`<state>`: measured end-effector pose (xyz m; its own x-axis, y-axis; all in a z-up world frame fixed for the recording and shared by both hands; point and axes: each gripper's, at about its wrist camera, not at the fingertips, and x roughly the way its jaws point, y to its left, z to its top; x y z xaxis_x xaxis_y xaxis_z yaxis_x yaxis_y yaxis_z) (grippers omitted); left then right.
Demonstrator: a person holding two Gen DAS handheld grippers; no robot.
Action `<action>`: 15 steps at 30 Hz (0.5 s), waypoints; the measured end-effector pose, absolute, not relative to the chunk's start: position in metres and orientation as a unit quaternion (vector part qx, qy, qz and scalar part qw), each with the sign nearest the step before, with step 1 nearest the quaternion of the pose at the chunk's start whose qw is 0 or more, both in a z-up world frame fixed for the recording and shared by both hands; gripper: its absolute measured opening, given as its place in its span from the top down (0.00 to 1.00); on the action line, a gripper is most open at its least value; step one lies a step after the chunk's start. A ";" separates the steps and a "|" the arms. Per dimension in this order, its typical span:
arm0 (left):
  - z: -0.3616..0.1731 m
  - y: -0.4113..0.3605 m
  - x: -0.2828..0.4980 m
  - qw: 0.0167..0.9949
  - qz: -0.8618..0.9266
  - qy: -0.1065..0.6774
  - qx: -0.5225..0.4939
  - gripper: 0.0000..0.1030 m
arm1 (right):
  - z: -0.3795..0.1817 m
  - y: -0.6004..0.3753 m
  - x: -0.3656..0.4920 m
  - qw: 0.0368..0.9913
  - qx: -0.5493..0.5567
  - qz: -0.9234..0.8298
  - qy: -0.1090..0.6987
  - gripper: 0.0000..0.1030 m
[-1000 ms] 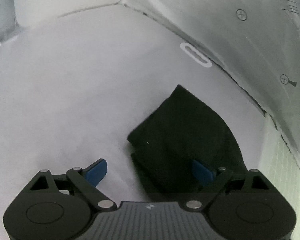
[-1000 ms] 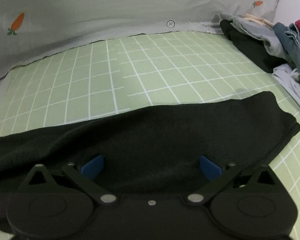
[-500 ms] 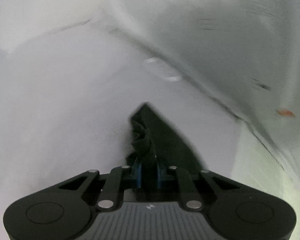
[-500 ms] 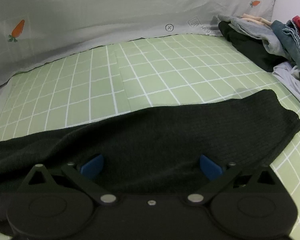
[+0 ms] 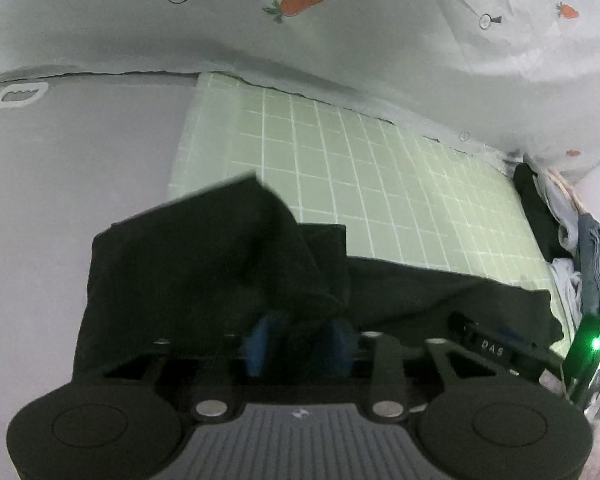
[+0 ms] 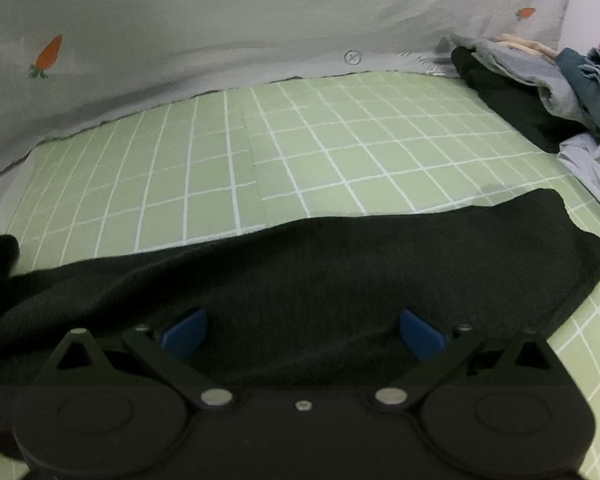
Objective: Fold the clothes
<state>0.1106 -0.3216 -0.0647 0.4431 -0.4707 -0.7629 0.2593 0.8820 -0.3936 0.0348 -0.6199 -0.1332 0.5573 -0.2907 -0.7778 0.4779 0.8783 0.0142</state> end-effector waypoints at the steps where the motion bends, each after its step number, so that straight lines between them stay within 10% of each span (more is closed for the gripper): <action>1: -0.062 -0.318 0.108 0.845 -0.213 0.477 -0.110 0.33 | -0.132 -0.620 0.035 0.873 0.113 -0.218 0.421 0.00; 15: -0.093 -0.236 0.122 0.856 -0.005 0.508 -0.095 0.18 | -0.089 -0.550 0.066 0.906 0.143 -0.078 0.391 0.00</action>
<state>0.1219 -0.2356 -0.0933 0.4843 -0.1058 -0.8685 -0.0878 0.9818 -0.1686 0.0657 -0.5503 -0.0886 0.6818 -0.0296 -0.7309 0.2526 0.9473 0.1973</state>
